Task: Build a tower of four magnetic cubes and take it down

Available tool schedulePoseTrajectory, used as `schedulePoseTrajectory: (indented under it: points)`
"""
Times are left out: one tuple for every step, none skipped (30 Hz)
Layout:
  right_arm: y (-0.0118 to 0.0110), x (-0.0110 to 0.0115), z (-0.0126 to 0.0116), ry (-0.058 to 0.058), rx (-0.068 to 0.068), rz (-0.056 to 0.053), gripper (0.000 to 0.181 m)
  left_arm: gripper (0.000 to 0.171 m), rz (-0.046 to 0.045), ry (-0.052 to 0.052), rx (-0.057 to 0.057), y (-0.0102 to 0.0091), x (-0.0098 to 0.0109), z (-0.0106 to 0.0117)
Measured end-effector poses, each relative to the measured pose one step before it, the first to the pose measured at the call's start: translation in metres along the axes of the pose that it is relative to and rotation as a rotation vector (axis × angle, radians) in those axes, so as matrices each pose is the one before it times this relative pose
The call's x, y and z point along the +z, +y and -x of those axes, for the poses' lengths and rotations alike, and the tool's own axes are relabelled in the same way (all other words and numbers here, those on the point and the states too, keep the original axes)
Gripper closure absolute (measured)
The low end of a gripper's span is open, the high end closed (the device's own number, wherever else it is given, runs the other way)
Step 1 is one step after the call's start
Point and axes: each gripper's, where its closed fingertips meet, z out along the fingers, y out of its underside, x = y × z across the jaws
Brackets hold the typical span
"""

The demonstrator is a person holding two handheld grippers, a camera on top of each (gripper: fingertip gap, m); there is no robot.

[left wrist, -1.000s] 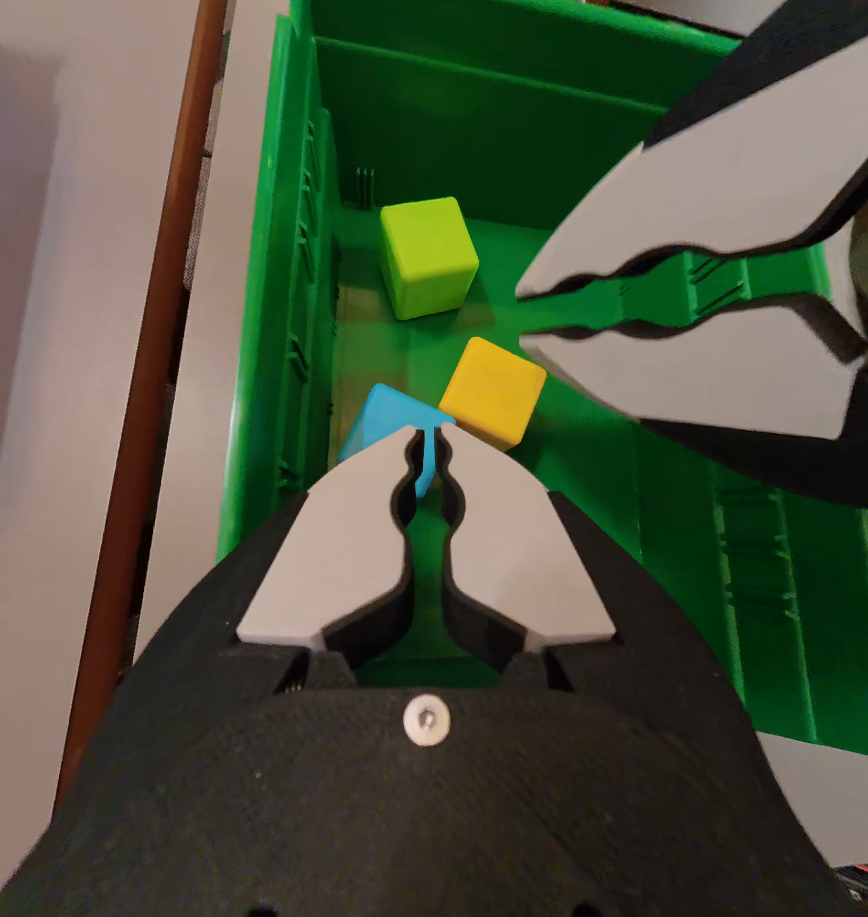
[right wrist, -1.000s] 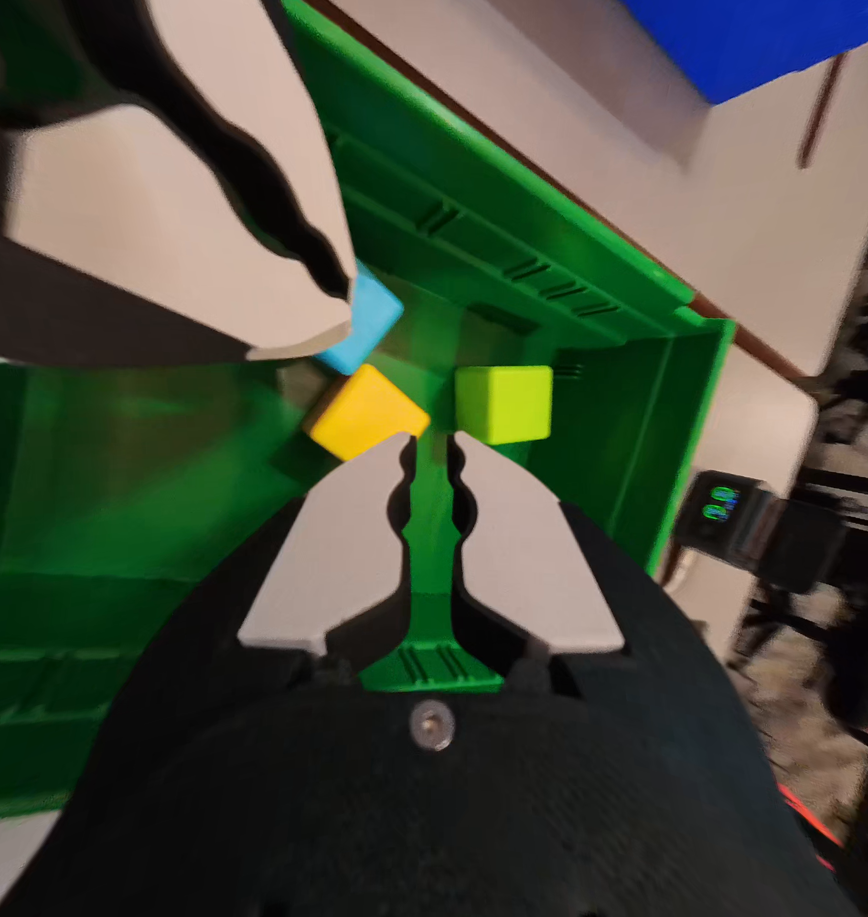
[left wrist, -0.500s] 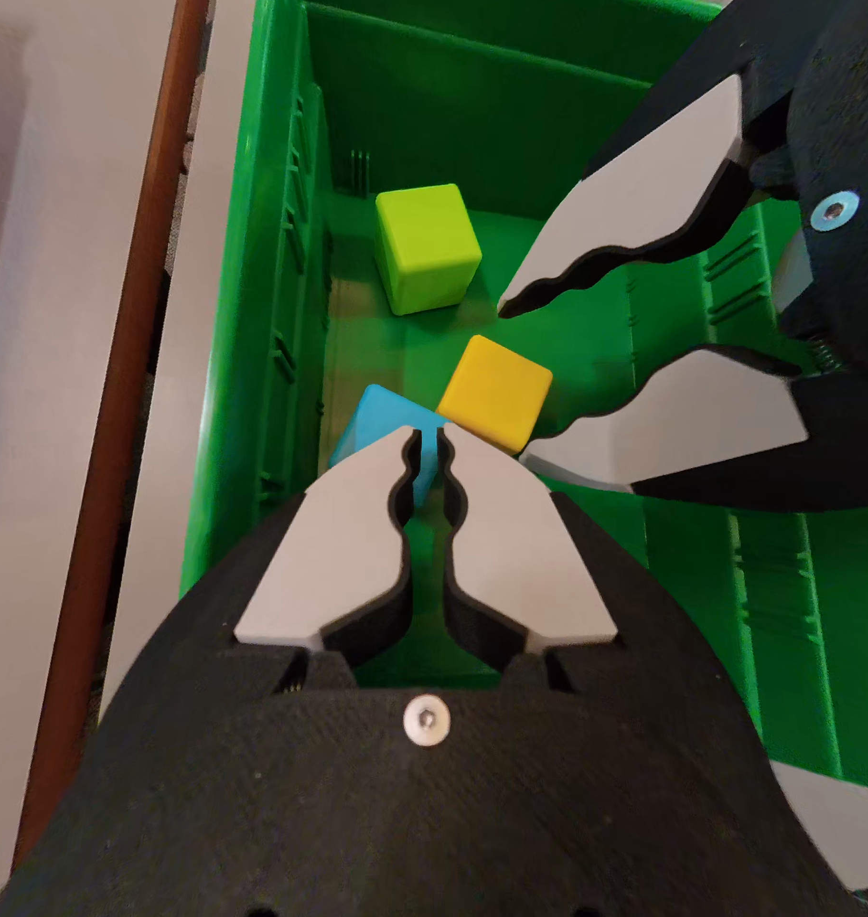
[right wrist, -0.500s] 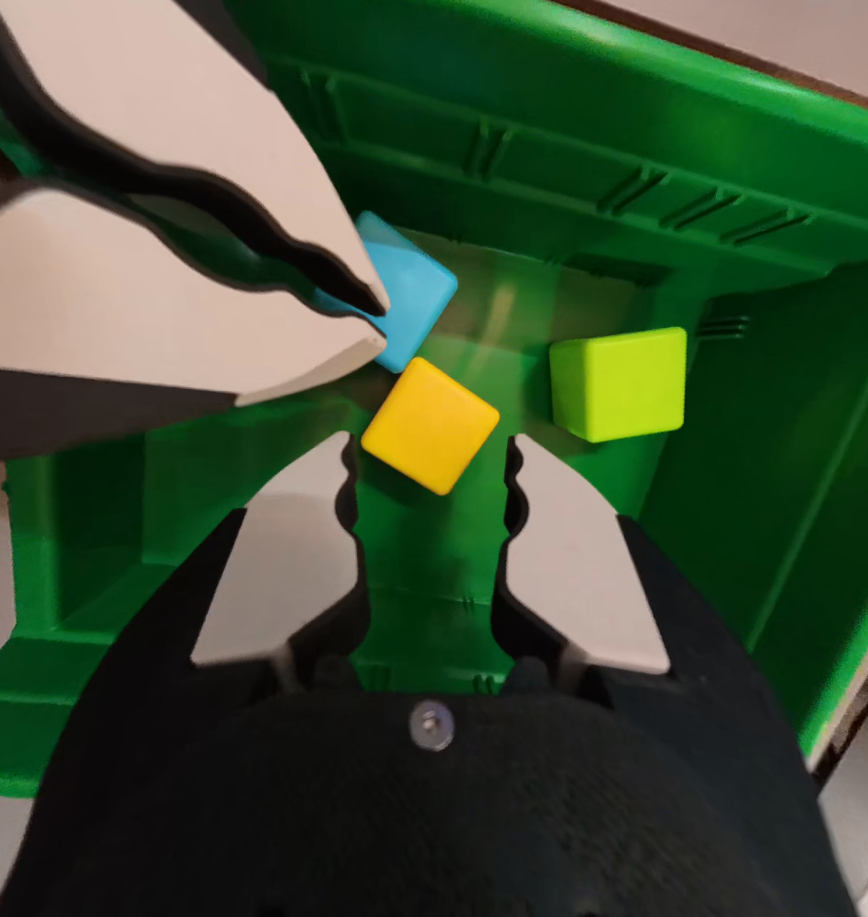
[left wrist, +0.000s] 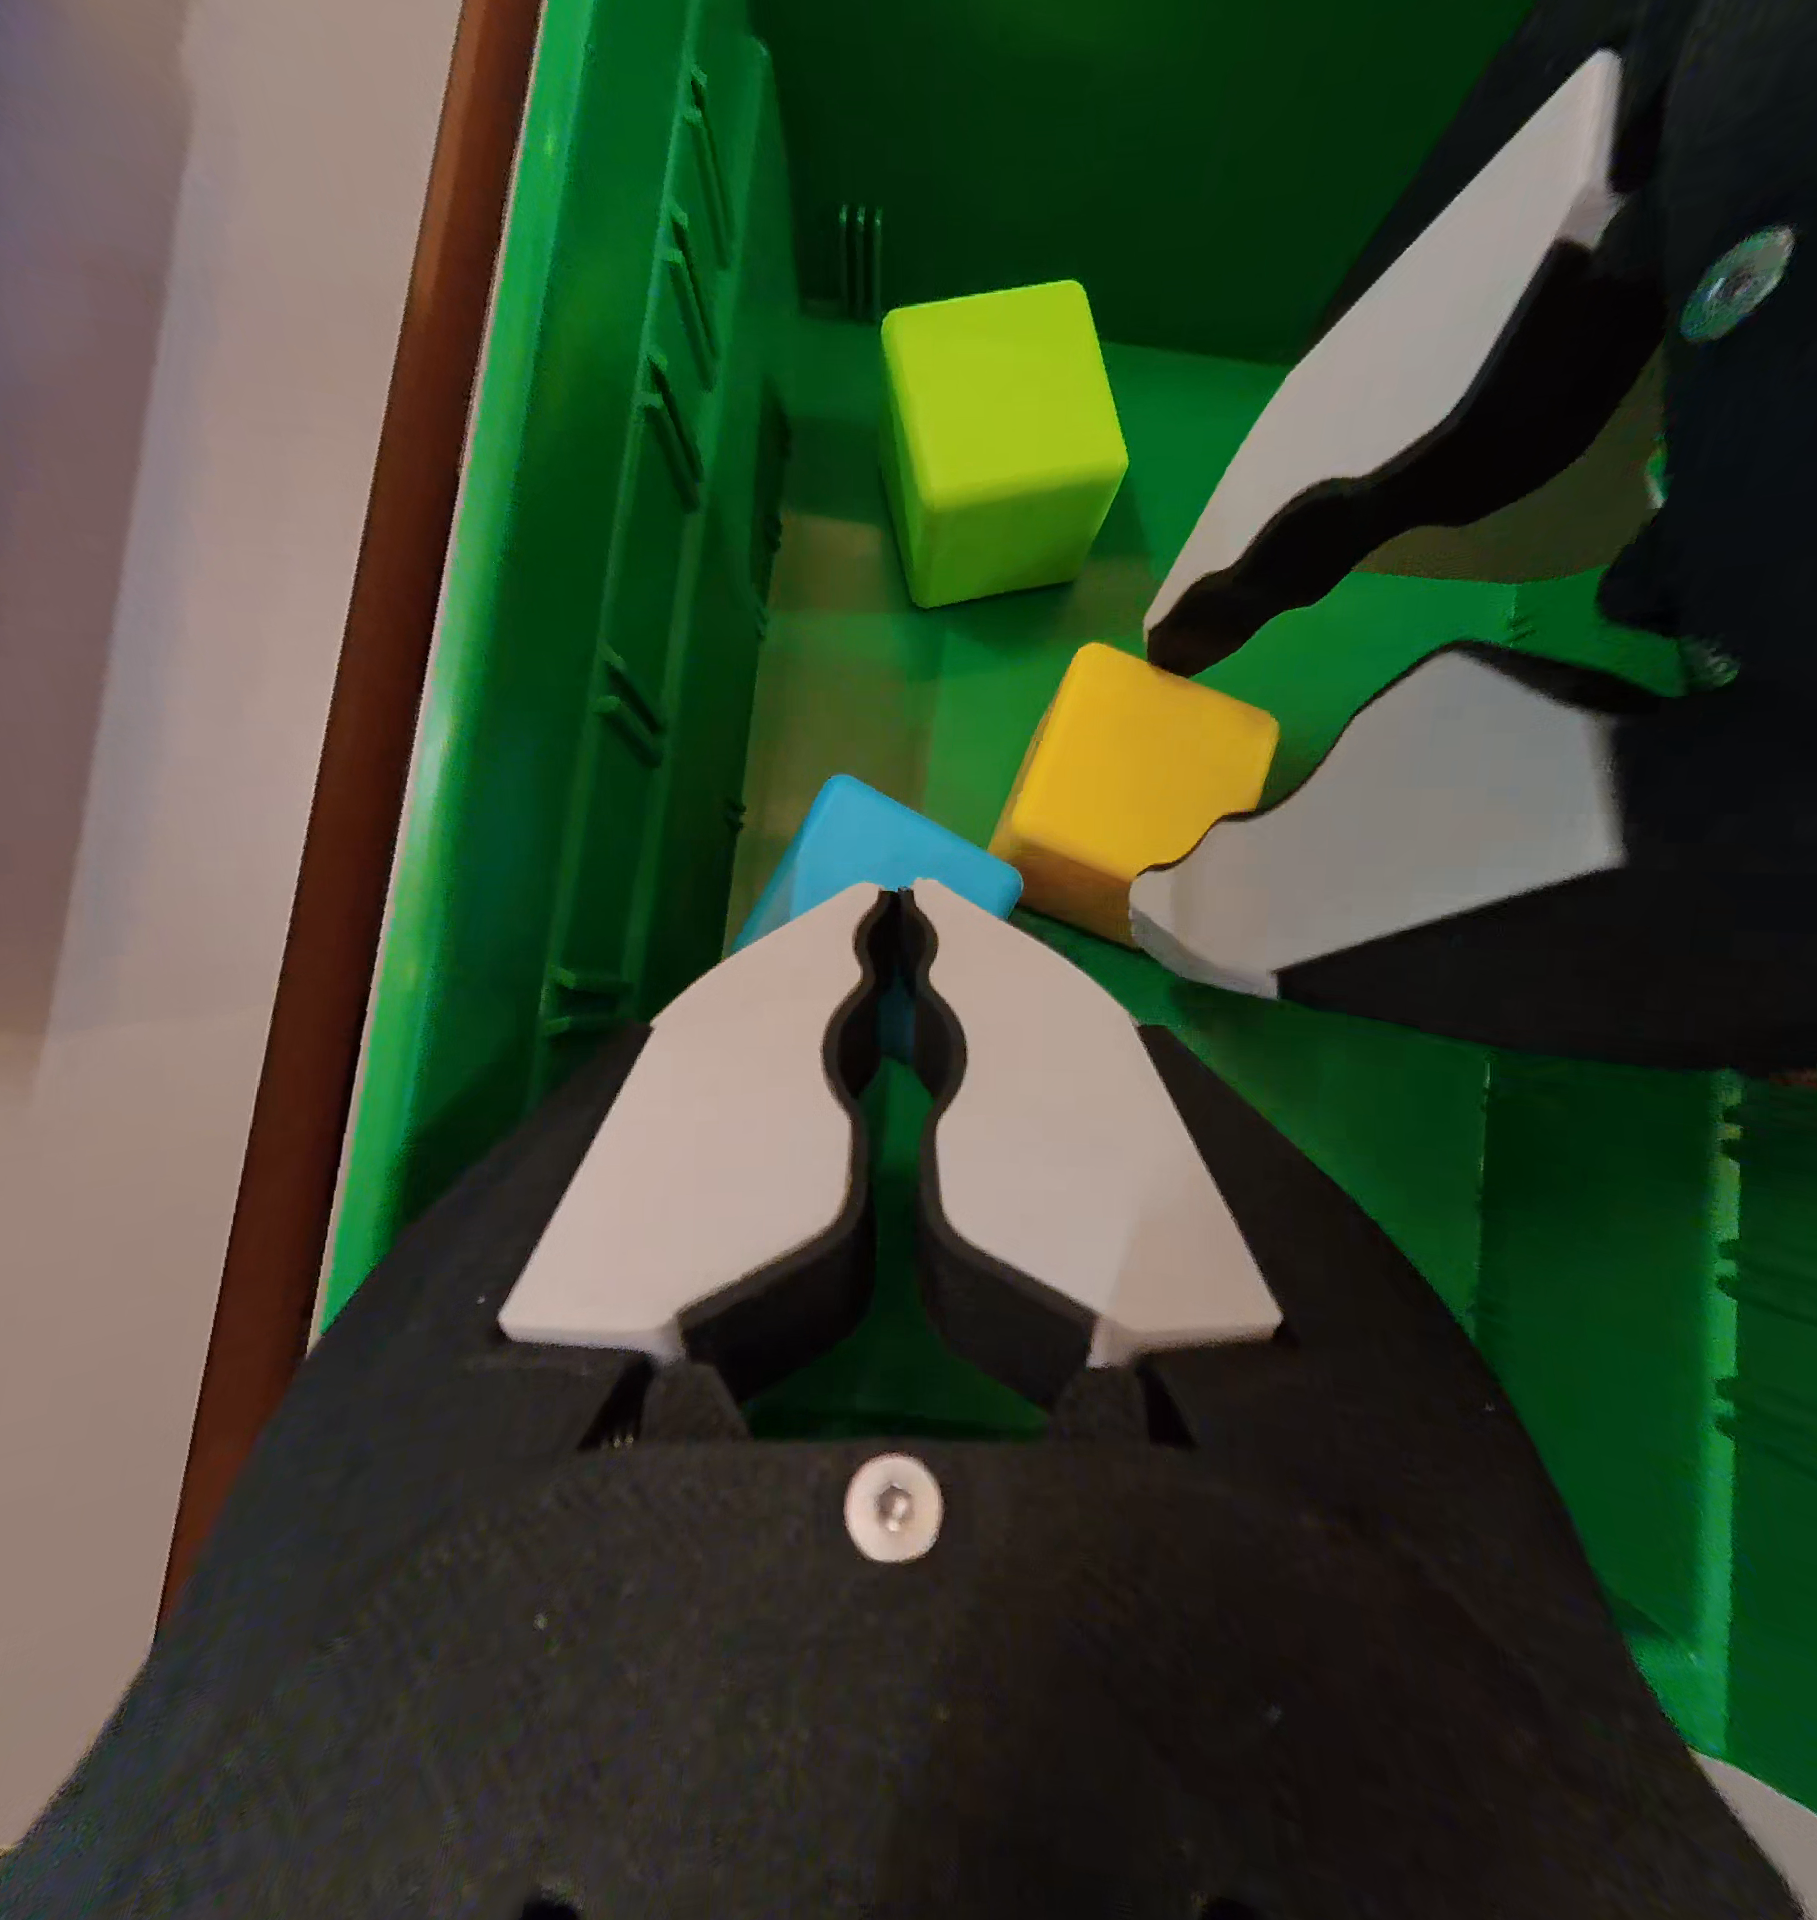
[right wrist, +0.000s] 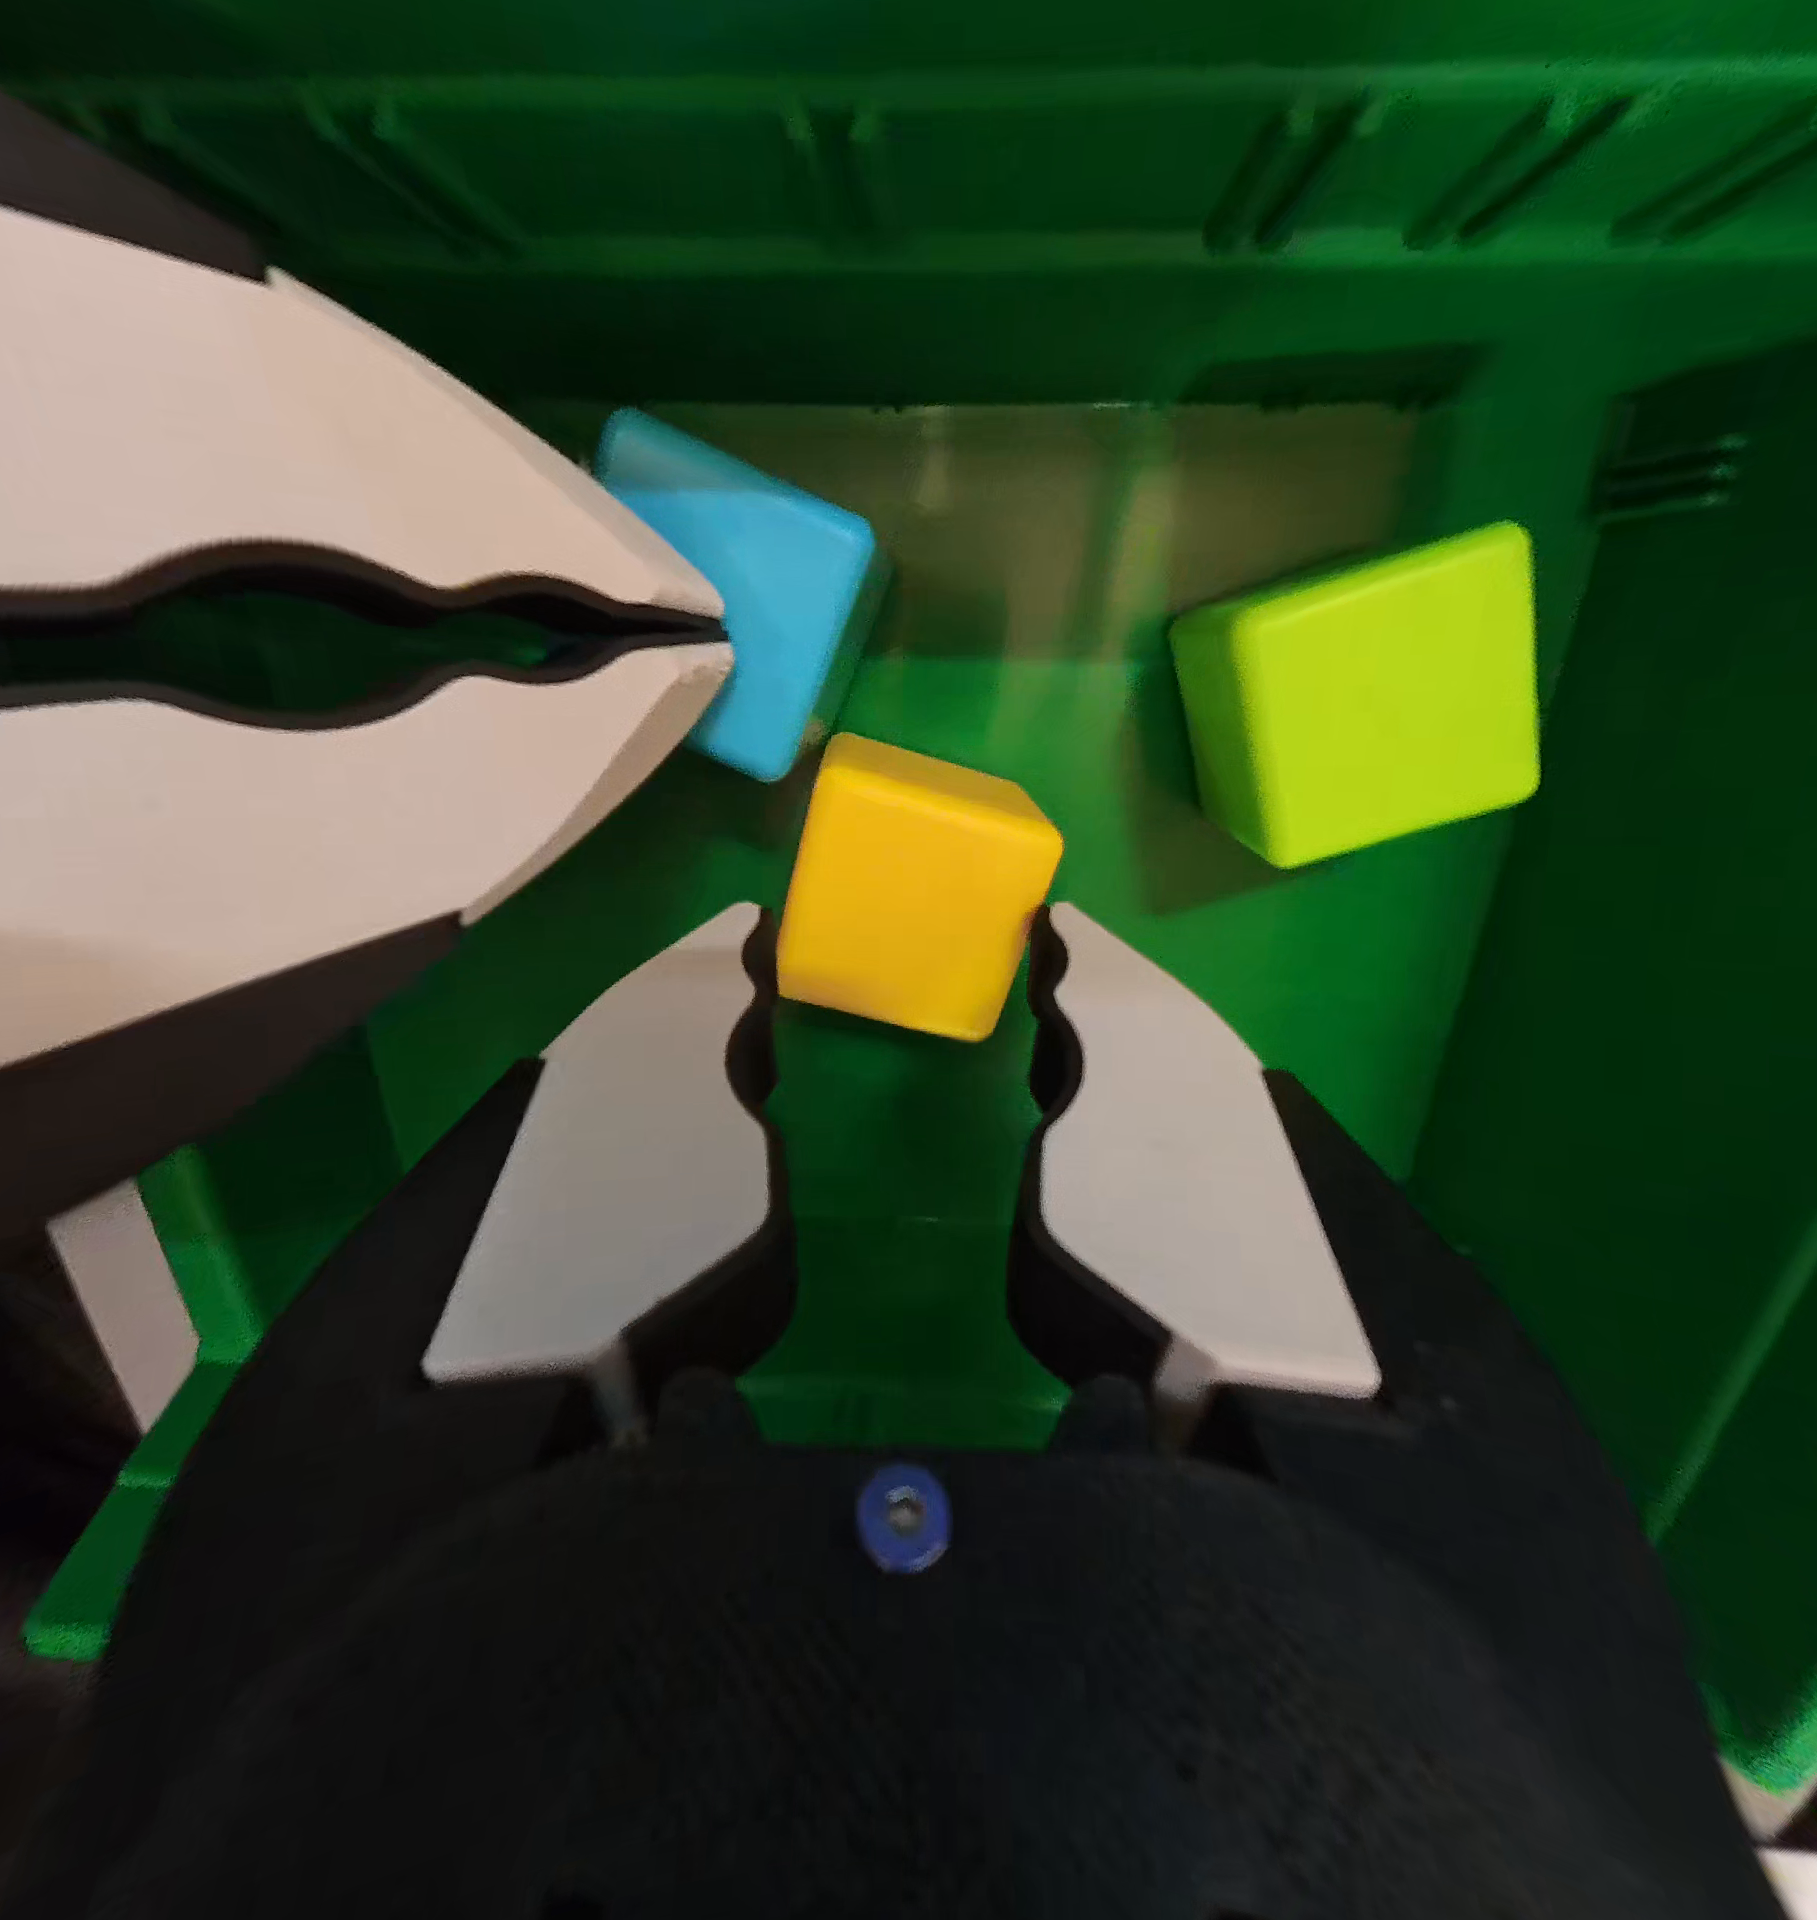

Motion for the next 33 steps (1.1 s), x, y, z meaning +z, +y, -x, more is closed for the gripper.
schedulePoseTrajectory:
  points:
    - [0.00153, -0.00207, -0.00225, 0.0001, 0.0185, -0.0042, 0.133, 0.167, -0.00169, 0.0004, -0.0019, 0.00000, 0.00007, 0.00004]
    - [0.00183, -0.00386, -0.00464, 0.0155, 0.0099, -0.0048, 0.133, 0.167, -0.00155, 0.0030, -0.0034, -0.00006, -0.00002, -0.00013]
    - [0.00175, -0.00592, -0.00511, 0.0150, 0.0055, -0.0107, 0.133, 0.168, -0.00207, 0.0041, -0.0031, -0.00004, -0.00007, 0.00005]
    - [0.00089, -0.00831, -0.00364, -0.0007, 0.0126, -0.0210, 0.134, 0.168, -0.00311, 0.0057, -0.0050, -0.00008, 0.00003, -0.00008]
    - [-0.00054, -0.01093, -0.00130, -0.0166, 0.0186, -0.0357, 0.134, 0.168, -0.00262, 0.0067, -0.0056, -0.00015, -0.00017, -0.00012]
    - [-0.00172, -0.01390, 0.00072, -0.0243, 0.0186, -0.0492, 0.134, 0.168, -0.00248, 0.0063, -0.0052, -0.00019, -0.00014, -0.00012]
    - [-0.00214, -0.01642, 0.00259, -0.0287, 0.0119, -0.0573, 0.134, 0.168, -0.00437, 0.0061, -0.0029, -0.00041, -0.00001, -0.00036]
    - [-0.00170, -0.01825, 0.00350, -0.0275, 0.0077, -0.0584, 0.134, 0.169, -0.00287, 0.0056, 0.0062, -0.00015, 0.00003, -0.00027]
    - [-0.00113, -0.01983, 0.00329, -0.0196, 0.0071, -0.0617, 0.134, 0.169, -0.00205, 0.0132, 0.0034, -0.00017, -0.00044, -0.00163]
    - [-0.00032, -0.02103, 0.00374, -0.0148, 0.0062, -0.0663, 0.134, 0.158, -0.00331, 0.0296, -0.0035, -0.00081, -0.00095, -0.00403]
    - [0.00054, -0.02206, 0.00502, -0.0133, 0.0026, -0.0692, 0.134, 0.141, -0.00470, 0.0371, -0.0039, -0.00133, -0.00229, -0.00514]
    - [0.00225, -0.02255, 0.00592, -0.0072, -0.0028, -0.0690, 0.134, 0.138, -0.01333, 0.0243, -0.0023, -0.00324, -0.00422, -0.00375]
    - [0.00413, -0.02324, 0.00603, 0.0053, -0.0076, -0.0673, 0.134, 0.137, -0.02520, 0.0119, -0.0009, -0.00546, -0.00620, -0.00261]
    - [0.00632, -0.02352, 0.00708, 0.0112, -0.0124, -0.0643, 0.134, 0.135, -0.03118, 0.0080, 0.0012, -0.00715, -0.00797, -0.00258]
    - [0.00864, -0.02404, 0.00805, 0.0157, -0.0128, -0.0582, 0.134, 0.132, -0.03397, 0.0042, 0.0054, -0.00857, -0.00950, -0.00302]
    - [0.01044, -0.02477, 0.00769, 0.0267, -0.0100, -0.0543, 0.134, 0.130, -0.03912, -0.0019, 0.0077, -0.01024, -0.01116, -0.00341]
    - [0.01210, -0.02569, 0.00703, 0.0345, -0.0077, -0.0502, 0.134, 0.127, -0.04700, -0.0007, 0.0130, -0.01259, -0.01266, -0.00554]
    - [0.01407, -0.02618, 0.00577, 0.0430, -0.0028, -0.0427, 0.134, 0.126, -0.05787, 0.0141, 0.0181, -0.01548, -0.01435, -0.00994]
    - [0.01610, -0.02609, 0.00305, 0.0550, 0.0021, -0.0327, 0.134, 0.124, -0.07040, 0.0299, 0.0215, -0.01862, -0.01522, -0.01522]
    - [0.01797, -0.02553, -0.00039, 0.0661, -0.0002, -0.0227, 0.134, 0.123, -0.07791, 0.0411, 0.0290, -0.02100, -0.01497, -0.02034]
    - [0.01986, -0.02420, -0.00469, 0.0780, -0.0052, -0.0098, 0.134, 0.123, -0.08523, 0.0550, 0.0377, -0.02253, -0.01287, -0.02560]
    - [0.02167, -0.02241, -0.01012, 0.0938, -0.0071, 0.0034, 0.134, 0.126, -0.08424, 0.0648, 0.0430, -0.02216, -0.00896, -0.02952]
    - [0.02264, -0.01976, -0.01352, 0.0953, -0.0038, 0.0122, 0.134, 0.131, -0.07977, 0.0637, 0.0424, -0.02023, -0.00354, -0.03091]
    - [0.02188, -0.01645, -0.01389, 0.0801, 0.0021, 0.0107, 0.134, 0.134, -0.07595, 0.0520, 0.0376, -0.01732, 0.00243, -0.02945]
    - [0.02025, -0.01305, -0.01357, 0.0649, 0.0125, 0.0027, 0.135, 0.141, -0.06747, 0.0456, 0.0297, -0.01196, 0.00766, -0.02807]
    - [0.01852, -0.00970, -0.01221, 0.0476, 0.0313, 0.0018, 0.136, 0.146, -0.05443, 0.0400, 0.0149, -0.00506, 0.01223, -0.02615]
    - [0.01602, -0.00749, -0.00984, 0.0295, 0.0474, -0.0020, 0.151, 0.148, -0.03245, 0.0339, -0.0026, 0.00345, 0.01545, -0.02347]
    - [0.00880, -0.00764, -0.00743, 0.0189, 0.0507, -0.0431, 0.181, 0.146, 0.00917, 0.0207, -0.0211, 0.01483, 0.01695, -0.01992]
    - [0.00233, -0.00802, -0.00438, 0.0037, 0.0547, -0.0741, 0.181, 0.143, 0.04876, 0.0155, -0.0235, 0.02503, 0.01665, -0.01772]
    - [0.00341, -0.00541, -0.00176, -0.0177, 0.0511, -0.0346, 0.181, 0.139, 0.05694, 0.0130, -0.0121, 0.02942, 0.01560, -0.01620]
    - [0.00824, -0.00227, -0.00147, -0.0222, 0.0251, 0.0319, 0.181, 0.138, 0.04175, -0.0001, -0.0001, 0.02903, 0.01524, -0.01380]
    - [0.00724, -0.00177, -0.00707, 0.0233, -0.0051, 0.0372, 0.181, 0.138, 0.04899, 0.0089, 0.0094, 0.03019, 0.01365, -0.01452]
    - [0.00301, -0.00358, -0.01008, 0.0516, -0.0212, 0.0046, 0.181, 0.139, 0.05905, -0.0061, 0.0124, 0.02874, 0.01129, -0.01089]
